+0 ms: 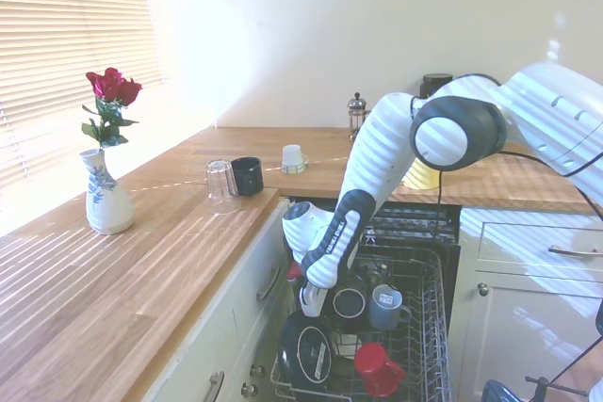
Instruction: Unload the mug from the dish rack
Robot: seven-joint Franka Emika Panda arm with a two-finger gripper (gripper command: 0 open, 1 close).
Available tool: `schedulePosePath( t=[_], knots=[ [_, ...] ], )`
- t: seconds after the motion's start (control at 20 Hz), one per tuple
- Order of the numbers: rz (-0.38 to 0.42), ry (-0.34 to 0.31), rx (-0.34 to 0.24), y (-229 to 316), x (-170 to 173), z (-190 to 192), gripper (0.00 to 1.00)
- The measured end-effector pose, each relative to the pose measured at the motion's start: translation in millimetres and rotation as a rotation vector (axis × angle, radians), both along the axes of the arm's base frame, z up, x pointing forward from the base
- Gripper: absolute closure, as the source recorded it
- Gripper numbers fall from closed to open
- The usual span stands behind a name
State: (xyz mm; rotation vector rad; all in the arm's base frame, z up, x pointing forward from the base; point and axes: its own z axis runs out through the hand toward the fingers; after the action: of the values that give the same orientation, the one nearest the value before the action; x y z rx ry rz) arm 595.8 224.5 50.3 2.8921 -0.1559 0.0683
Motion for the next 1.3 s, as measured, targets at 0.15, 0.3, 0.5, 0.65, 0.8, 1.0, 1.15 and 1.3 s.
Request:
schedulePosePath(
  t=[0.15,0.3,0.5,0.65,0.8,1.0,1.15,1.3],
  knots=[
    [0.002,0.002,-0.003,5,-1,16,1.00],
    [0.001,-0.005,0.004,6,-6,39,1.00],
    [-0.003,-0.008,0.004,7,-15,64,1.00],
    [-0.013,-0.001,-0.006,5,-22,76,1.00],
    [-0.019,-0.004,-0.012,2,-23,92,1.00],
    [-0.031,-0.013,-0.017,1,-20,118,1.00],
    [-0.039,-0.033,-0.017,-1,-19,151,1.00],
    [-0.051,-0.050,-0.015,-2,-18,190,1.00]
  ],
)
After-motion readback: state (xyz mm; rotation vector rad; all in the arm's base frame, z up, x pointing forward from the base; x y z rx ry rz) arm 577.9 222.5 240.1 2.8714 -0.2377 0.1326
